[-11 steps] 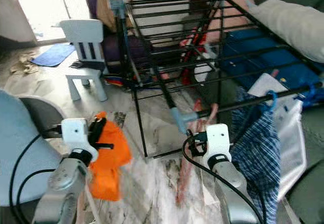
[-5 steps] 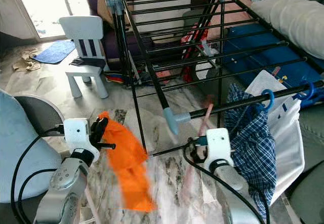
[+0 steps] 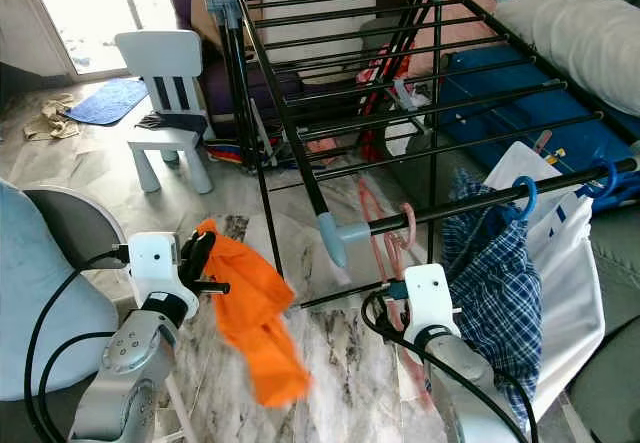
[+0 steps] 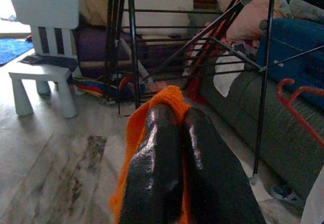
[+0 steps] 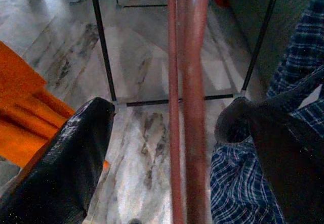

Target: Hang hanger

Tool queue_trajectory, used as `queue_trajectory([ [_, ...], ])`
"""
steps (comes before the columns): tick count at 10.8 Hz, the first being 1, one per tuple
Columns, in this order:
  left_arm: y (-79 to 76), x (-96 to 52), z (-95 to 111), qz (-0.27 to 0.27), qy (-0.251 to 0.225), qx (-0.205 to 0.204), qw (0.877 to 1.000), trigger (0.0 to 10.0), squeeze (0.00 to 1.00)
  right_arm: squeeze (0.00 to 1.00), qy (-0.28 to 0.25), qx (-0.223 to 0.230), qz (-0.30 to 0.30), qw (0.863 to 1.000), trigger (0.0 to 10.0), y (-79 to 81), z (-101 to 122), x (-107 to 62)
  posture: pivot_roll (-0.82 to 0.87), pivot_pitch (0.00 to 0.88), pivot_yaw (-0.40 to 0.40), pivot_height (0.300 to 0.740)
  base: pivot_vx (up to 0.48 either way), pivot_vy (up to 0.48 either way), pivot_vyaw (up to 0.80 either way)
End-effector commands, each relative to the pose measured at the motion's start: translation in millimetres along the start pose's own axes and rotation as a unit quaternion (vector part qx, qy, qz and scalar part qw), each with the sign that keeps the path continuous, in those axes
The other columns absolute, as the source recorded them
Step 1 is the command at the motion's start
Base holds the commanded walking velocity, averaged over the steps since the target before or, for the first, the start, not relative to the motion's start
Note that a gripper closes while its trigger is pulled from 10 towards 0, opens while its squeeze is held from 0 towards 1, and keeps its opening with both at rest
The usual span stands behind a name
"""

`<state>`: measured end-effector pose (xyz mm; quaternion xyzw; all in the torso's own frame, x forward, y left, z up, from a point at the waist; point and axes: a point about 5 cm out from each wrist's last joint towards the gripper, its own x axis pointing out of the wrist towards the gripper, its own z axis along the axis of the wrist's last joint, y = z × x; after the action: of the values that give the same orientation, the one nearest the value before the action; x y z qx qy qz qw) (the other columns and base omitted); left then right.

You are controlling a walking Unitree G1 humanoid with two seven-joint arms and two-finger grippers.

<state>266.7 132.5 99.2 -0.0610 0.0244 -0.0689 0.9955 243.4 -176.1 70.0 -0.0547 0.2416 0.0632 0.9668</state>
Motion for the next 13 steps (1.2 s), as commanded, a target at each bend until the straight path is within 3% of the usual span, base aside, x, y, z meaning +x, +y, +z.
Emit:
queue_trajectory([
  [1,-0.9,3.3,4.1,-0.002,-0.006,0.005,1.000,10.0,0.00,0.00,-0.007,-0.001,0.002,1.000,10.0,-0.3,4.7,-1.5,-0.15,0.038,0.020,0.740,0.000,0.000,0.00],
  [4,-2.3,4.1,4.2,-0.003,-0.007,0.004,1.000,10.0,0.00,0.00,0.006,-0.009,-0.001,1.000,10.0,-3.5,-0.4,-0.4,-0.15,0.037,0.018,0.740,0.000,0.000,0.00],
  [6,-2.5,4.7,4.0,-0.002,-0.006,0.003,1.000,10.0,0.00,0.00,0.004,-0.008,0.003,1.000,0.0,-4.2,-0.4,0.3,-0.16,0.037,0.016,0.740,0.000,0.000,0.00],
  [11,-3.0,4.5,3.1,-0.003,-0.003,0.004,1.000,10.0,0.00,0.00,0.002,-0.011,0.002,1.000,0.5,-7.9,0.5,-1.6,-0.16,0.040,0.017,0.740,0.000,0.000,0.00],
  [12,-2.7,4.4,2.9,-0.003,-0.001,0.004,1.000,10.0,0.00,0.00,0.004,-0.011,0.004,1.000,1.6,-7.5,-1.4,-3.4,-0.16,0.041,0.018,0.740,0.000,0.000,0.00],
  [13,-2.8,4.4,2.7,-0.003,0.000,0.005,1.000,10.0,0.00,0.00,0.005,-0.011,0.006,1.000,3.3,-7.1,-2.8,-4.7,-0.16,0.041,0.018,0.740,0.000,0.000,0.00],
])
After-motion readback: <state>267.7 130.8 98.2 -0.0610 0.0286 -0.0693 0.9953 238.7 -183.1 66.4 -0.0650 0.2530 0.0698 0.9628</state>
